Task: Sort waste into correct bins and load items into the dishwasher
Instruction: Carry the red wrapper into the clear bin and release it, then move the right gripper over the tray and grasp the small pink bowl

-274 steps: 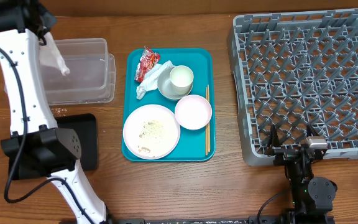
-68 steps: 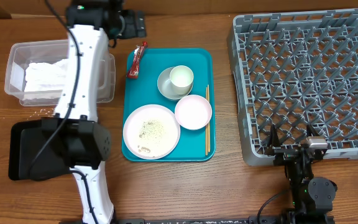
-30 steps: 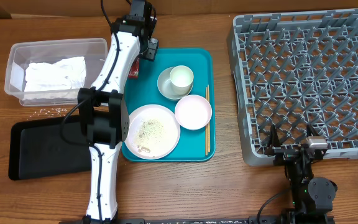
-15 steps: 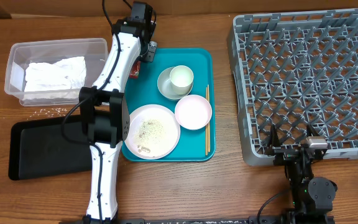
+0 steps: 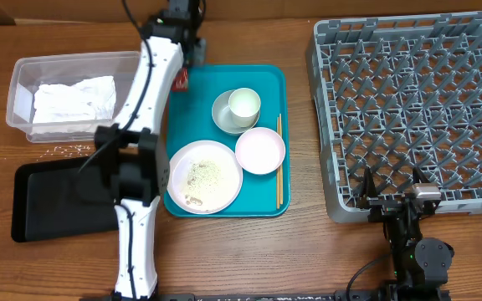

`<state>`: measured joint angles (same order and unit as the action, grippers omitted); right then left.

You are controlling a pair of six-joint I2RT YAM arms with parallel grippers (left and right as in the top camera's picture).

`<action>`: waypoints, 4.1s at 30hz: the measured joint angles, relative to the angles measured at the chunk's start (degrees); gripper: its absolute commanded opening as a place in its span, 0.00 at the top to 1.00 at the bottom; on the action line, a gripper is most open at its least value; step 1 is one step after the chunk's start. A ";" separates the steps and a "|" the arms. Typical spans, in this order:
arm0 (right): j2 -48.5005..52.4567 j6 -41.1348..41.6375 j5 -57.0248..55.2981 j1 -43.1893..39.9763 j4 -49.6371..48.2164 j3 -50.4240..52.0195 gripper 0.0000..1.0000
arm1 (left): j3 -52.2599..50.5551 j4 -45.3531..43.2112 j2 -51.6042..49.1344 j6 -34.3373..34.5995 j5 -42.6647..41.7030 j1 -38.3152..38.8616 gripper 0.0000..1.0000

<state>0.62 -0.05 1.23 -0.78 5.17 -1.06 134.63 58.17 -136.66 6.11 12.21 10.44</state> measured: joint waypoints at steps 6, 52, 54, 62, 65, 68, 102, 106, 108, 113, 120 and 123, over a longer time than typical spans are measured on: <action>0.00 0.00 0.00 0.00 -0.02 0.00 0.00 | 1.16 2.56 12.50 18.08 8.48 -3.58 0.96; 0.00 -0.28 -0.24 0.00 -0.02 0.00 0.00 | 2.54 22.27 24.98 45.81 7.52 -35.93 0.00; 0.00 -0.72 -1.55 0.00 -0.28 0.00 0.00 | 2.40 22.69 24.96 45.81 7.52 -35.85 0.00; 0.00 1.99 0.90 0.00 -12.68 0.00 0.00 | 2.40 22.69 24.96 45.81 7.52 -35.67 0.00; 0.02 2.84 2.29 0.02 -17.62 0.00 0.00 | 2.40 22.71 24.96 45.81 7.54 -35.67 0.00; 0.02 5.35 4.85 0.02 -24.33 0.00 0.00 | 2.40 22.71 24.96 45.83 7.54 -35.67 0.00; 62.88 6.23 20.57 1.75 23.78 -82.34 0.00 | 2.36 22.86 24.96 45.81 7.50 -35.67 0.00; 79.36 6.03 23.47 7.41 41.86 -99.82 0.00 | 2.36 22.86 24.96 45.81 7.50 -35.65 0.00; 85.22 6.36 27.08 9.86 45.62 -103.71 0.00 | 2.36 22.84 24.96 45.81 7.54 -35.67 0.00; 96.10 7.04 37.55 14.58 48.02 -104.87 0.01 | 2.36 22.86 24.96 45.81 7.54 -35.67 0.00; 108.10 14.47 23.04 23.82 53.59 -104.91 0.00 | 2.36 22.86 24.96 45.81 7.52 -35.67 0.00; 111.16 19.26 10.84 29.11 56.08 -104.91 0.00 | 2.36 22.86 24.96 45.81 7.54 -35.65 0.00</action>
<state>111.79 19.20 12.08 28.34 61.25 -105.97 136.99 81.03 -111.70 51.92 19.75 -25.21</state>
